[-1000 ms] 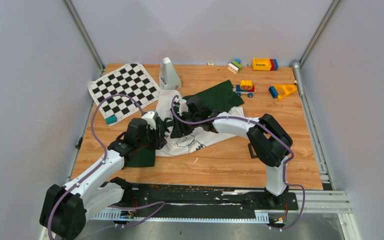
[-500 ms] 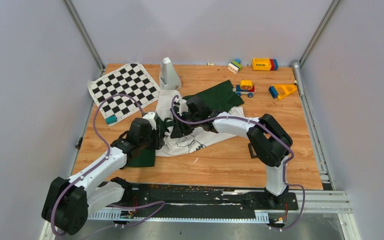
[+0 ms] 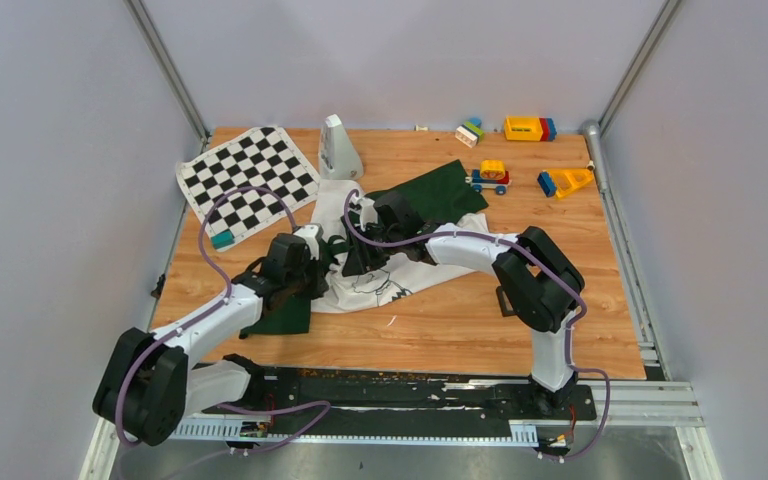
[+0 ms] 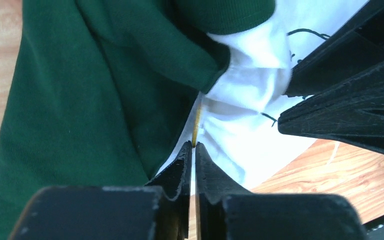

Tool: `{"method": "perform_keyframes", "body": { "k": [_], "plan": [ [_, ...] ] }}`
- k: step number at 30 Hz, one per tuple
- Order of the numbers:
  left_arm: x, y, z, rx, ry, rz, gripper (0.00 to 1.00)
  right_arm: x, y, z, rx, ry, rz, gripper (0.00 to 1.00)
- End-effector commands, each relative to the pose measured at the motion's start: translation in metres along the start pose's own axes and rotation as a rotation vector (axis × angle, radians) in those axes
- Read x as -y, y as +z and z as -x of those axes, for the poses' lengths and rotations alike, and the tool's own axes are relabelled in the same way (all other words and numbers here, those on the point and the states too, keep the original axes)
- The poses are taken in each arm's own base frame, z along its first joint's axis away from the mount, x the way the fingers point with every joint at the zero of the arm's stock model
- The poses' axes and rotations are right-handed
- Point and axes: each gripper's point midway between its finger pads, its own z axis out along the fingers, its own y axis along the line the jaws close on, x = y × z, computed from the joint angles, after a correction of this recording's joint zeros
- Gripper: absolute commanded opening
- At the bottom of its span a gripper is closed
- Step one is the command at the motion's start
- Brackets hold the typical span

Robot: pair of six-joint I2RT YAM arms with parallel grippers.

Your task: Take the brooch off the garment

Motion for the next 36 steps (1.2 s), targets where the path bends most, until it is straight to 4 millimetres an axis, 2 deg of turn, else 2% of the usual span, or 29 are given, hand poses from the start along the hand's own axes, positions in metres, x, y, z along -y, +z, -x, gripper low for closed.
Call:
{"method": "perform_keyframes", "body": {
  "k": [1, 2, 8, 10, 12, 14, 20, 23, 26, 30, 36],
  "plan": [
    [0.012, -0.002, 0.036, 0.1, 0.034, -0.045, 0.03, -0.008, -0.002, 0.012, 0.028, -0.008, 0.029, 0.3],
    [0.013, -0.002, 0.037, 0.102, 0.036, -0.045, 0.0, -0.007, -0.002, 0.013, 0.03, -0.008, 0.028, 0.3],
    [0.016, -0.01, 0.035, 0.119, 0.025, -0.067, 0.0, -0.009, -0.004, 0.011, 0.036, -0.006, 0.034, 0.34],
    [0.02, -0.015, 0.034, 0.123, 0.006, -0.09, 0.0, -0.011, -0.006, 0.012, 0.045, -0.005, 0.037, 0.44],
    [0.028, -0.021, 0.032, 0.121, -0.014, -0.13, 0.0, -0.014, -0.008, 0.012, 0.062, -0.003, 0.055, 0.57],
    [0.037, -0.027, 0.03, 0.113, -0.034, -0.181, 0.0, -0.018, -0.01, 0.011, 0.077, -0.001, 0.077, 0.63],
    [0.056, -0.052, 0.027, 0.085, -0.106, -0.264, 0.0, -0.03, -0.018, 0.01, 0.1, -0.034, 0.131, 0.63],
    [0.063, -0.06, 0.026, 0.076, -0.124, -0.3, 0.0, -0.042, -0.029, 0.008, 0.142, -0.065, 0.189, 0.63],
    [0.069, -0.068, 0.025, 0.061, -0.133, -0.324, 0.0, -0.043, -0.042, 0.01, 0.193, -0.051, 0.232, 0.64],
    [0.073, -0.072, 0.025, 0.058, -0.139, -0.348, 0.0, -0.041, -0.056, 0.008, 0.222, 0.007, 0.332, 0.62],
    [0.083, -0.074, 0.023, 0.04, -0.152, -0.41, 0.0, -0.043, -0.055, 0.008, 0.206, 0.002, 0.354, 0.62]
  ]
}}
